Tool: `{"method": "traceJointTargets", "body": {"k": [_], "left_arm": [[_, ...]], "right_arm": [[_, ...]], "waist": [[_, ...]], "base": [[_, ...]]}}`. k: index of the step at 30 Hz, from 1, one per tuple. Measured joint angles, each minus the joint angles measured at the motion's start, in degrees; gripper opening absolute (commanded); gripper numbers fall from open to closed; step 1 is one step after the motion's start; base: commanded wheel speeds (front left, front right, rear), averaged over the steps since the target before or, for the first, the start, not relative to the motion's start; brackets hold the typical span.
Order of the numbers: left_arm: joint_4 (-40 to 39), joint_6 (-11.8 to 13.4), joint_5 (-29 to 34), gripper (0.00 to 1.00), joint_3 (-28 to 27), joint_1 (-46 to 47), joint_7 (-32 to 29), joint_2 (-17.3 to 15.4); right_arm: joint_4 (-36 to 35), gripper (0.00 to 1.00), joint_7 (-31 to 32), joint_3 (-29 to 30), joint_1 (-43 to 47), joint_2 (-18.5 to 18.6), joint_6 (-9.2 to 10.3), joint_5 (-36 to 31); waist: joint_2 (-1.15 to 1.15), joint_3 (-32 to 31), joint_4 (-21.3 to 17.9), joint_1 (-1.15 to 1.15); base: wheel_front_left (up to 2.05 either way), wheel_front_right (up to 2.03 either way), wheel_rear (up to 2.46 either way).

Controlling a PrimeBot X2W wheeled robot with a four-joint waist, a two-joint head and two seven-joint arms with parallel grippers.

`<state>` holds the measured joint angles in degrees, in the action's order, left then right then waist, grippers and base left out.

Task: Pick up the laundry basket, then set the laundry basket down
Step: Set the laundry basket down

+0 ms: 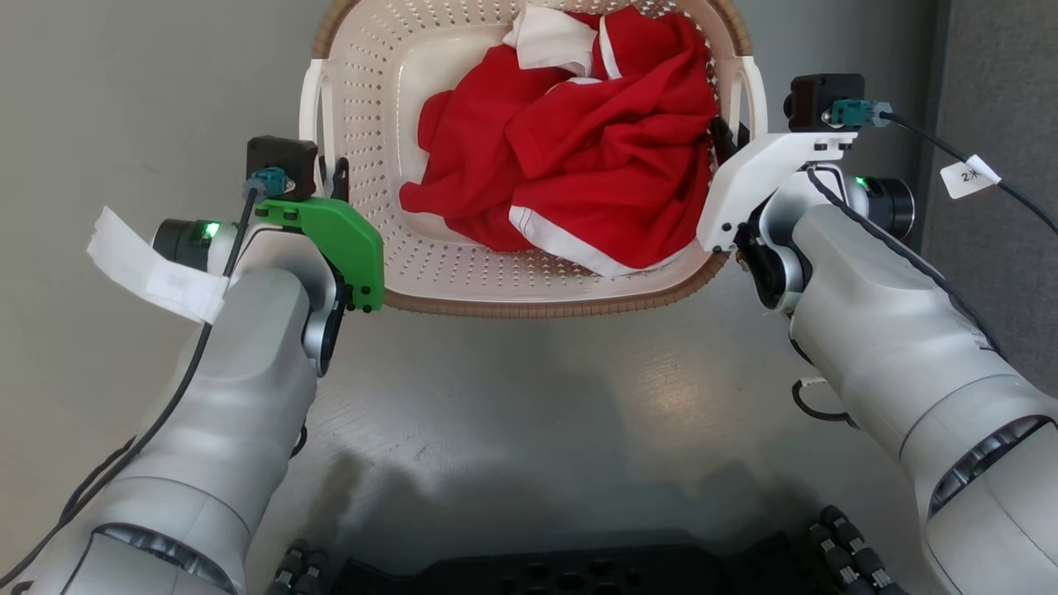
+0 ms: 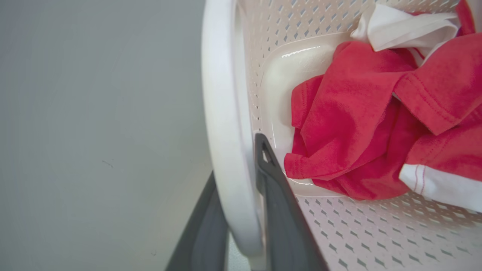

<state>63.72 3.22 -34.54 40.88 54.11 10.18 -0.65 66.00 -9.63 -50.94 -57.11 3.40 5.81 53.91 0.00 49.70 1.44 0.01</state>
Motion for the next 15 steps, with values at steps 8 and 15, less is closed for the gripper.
{"method": "traceJointTargets", "body": {"k": [8,15], "left_arm": [[0.6,0.0,0.0,0.00,0.3,1.4,0.5,0.0],[0.7,0.0,0.0,0.00,0.7,2.1,0.7,0.0]], "right_arm": [[0.2,0.00,-0.6,-0.1,-1.3,0.0,-0.51,0.0],[0.7,0.00,-1.0,-0.4,-1.7,0.0,-0.69,0.0]], "waist": [[0.00,1.5,-0.1,-0.01],[0.00,3.1,-0.5,0.00]], "base": [[0.00,0.00,0.00],[0.00,0.00,0.00]]}}
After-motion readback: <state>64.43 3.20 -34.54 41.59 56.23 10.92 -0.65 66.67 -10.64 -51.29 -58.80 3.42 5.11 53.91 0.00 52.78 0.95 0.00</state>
